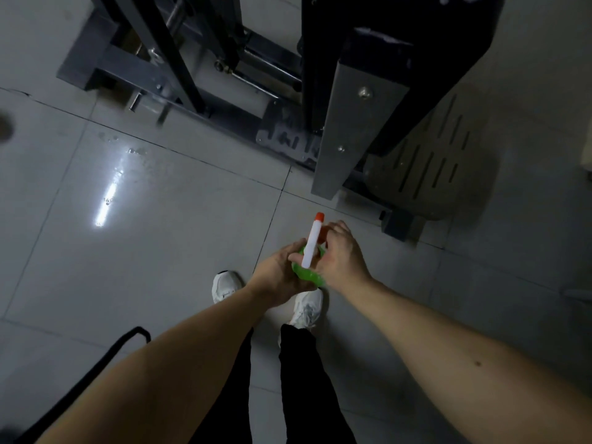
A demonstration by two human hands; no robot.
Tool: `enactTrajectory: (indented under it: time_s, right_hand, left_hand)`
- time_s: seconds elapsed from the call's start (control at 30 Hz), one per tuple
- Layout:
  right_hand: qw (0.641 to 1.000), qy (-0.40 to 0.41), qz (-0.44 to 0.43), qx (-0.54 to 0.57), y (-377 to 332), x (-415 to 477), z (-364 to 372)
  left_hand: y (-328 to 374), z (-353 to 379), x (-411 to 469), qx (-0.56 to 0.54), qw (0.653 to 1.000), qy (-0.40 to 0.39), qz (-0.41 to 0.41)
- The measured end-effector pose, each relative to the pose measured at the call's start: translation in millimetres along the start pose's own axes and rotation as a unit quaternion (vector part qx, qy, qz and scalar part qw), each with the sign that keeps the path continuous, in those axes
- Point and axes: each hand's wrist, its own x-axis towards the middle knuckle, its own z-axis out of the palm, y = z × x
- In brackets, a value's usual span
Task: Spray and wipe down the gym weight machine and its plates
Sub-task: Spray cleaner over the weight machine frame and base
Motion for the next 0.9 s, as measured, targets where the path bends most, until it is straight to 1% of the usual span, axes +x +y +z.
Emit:
enactTrajectory:
  time_s: [0.07,0.13,0.23,0.3,0.4,0.5,0.67,0.77,0.83,0.87,0.9]
  right_hand:
    - [1.000,0.021,-0.008,0.011,0,-1,1]
    - [1.000,0.025,-0.011,0.015,3,0,2]
    - [0.999,0.018,-0.023,0.018,7,4,2]
    - [0.999,0.010,-0.039,0.024,7,7,-1]
    - [0.999,0.003,-0.052,0.004,7,10,-1]
    - [0.999,0.011,-0.050,-0.004,6,9,3]
    - [0.999,0.009,-0.025,0.030,6,7,6]
    - [0.999,-0.004,-0.029,0.023,5,10,2]
    - [0.999,-0.003,-0.025,0.020,4,10,0]
    - [1.000,-0.006,-0.014,0.020,2,9,0]
    - [1.000,-0.012,-0.001,0.025,1,8,1]
  left_hand:
    - [-2,4,3,0.017,1.000,-0.009,-0.010]
    - [-2,6,5,-0.001,0.999,-0.010,-0.047]
    - [-5,6,9,0.031,0.999,0.010,-0.040]
    - [-6,5,11,0.032,0.998,0.017,-0.055]
    - [-4,2,10,0.047,0.997,0.019,-0.062]
    - [-6,0,12,0.053,0.996,0.021,-0.068]
    - [-5,3,13,0.069,0.996,0.012,-0.060]
    - [-10,6,15,0.062,0.996,0.016,-0.065]
    - [-5,4,15,0.077,0.995,0.021,-0.062]
    - [-4,4,15,0.068,0.996,0.012,-0.054]
    - [-2,4,16,0.033,0.998,0.005,-0.053]
